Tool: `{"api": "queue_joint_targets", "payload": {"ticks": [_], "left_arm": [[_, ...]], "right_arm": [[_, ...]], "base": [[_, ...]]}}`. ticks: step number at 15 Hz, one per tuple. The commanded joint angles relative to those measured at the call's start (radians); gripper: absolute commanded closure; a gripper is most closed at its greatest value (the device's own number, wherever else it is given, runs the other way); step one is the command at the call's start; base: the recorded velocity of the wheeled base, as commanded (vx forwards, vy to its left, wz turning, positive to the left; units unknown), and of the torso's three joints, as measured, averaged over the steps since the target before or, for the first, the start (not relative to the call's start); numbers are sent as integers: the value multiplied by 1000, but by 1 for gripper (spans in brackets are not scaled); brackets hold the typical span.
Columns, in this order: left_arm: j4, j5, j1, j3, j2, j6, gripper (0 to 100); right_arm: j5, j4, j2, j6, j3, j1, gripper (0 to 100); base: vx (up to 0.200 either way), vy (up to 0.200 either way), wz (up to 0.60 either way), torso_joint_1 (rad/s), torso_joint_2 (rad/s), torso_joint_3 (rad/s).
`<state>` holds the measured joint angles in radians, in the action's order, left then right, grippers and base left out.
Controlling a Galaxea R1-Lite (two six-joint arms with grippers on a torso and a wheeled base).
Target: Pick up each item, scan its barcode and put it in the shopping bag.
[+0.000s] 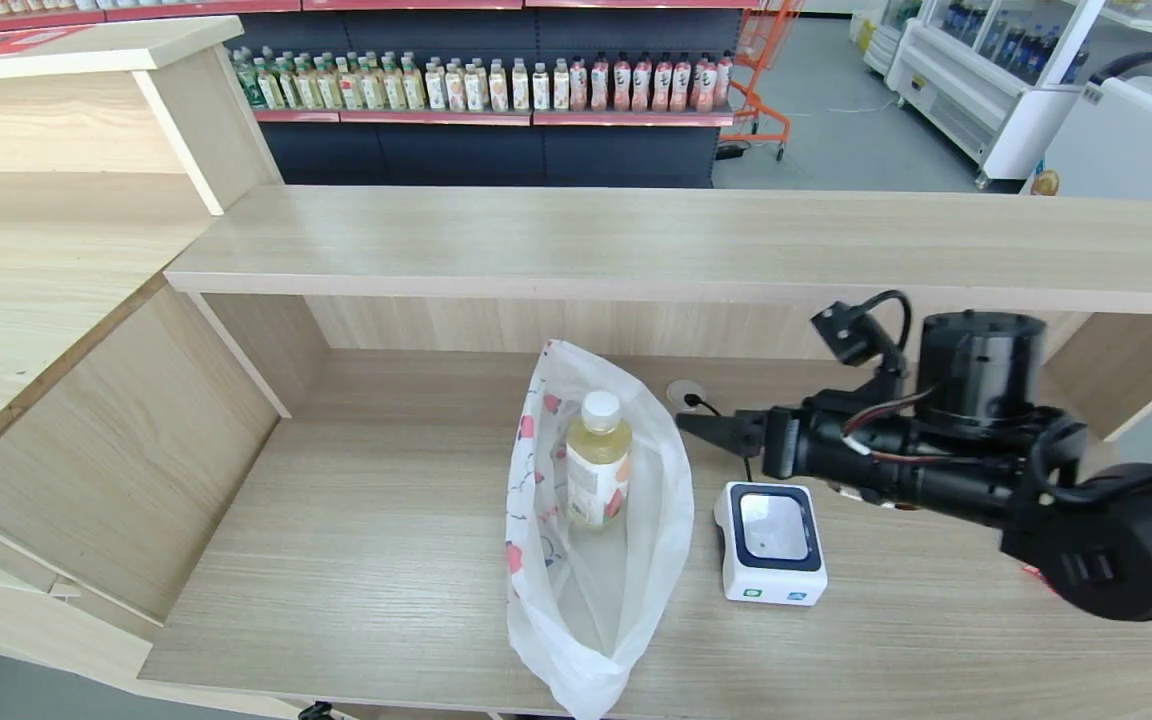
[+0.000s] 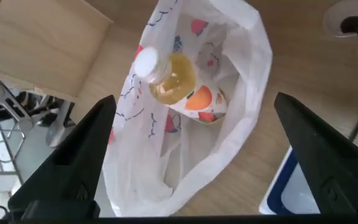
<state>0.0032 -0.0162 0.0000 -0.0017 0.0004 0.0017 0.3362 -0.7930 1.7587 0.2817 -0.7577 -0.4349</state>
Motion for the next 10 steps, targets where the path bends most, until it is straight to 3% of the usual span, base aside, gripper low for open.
{"api": "queue_joint_targets", "payload": {"ticks": [1, 6, 10], "left_arm": [[0, -1, 0, 2, 0, 0, 0], [0, -1, 0, 2, 0, 0, 0], [0, -1, 0, 0, 0, 0, 0]], "right_arm": [[-23, 115, -255, 76, 70, 102, 0], [-22, 271, -476, 132, 141, 162, 0], [-22, 359, -530, 132, 139, 180, 0]], "base": [[0, 0, 0, 0, 0, 0], [0, 0, 0, 0, 0, 0], [0, 0, 0, 0, 0, 0]]}}
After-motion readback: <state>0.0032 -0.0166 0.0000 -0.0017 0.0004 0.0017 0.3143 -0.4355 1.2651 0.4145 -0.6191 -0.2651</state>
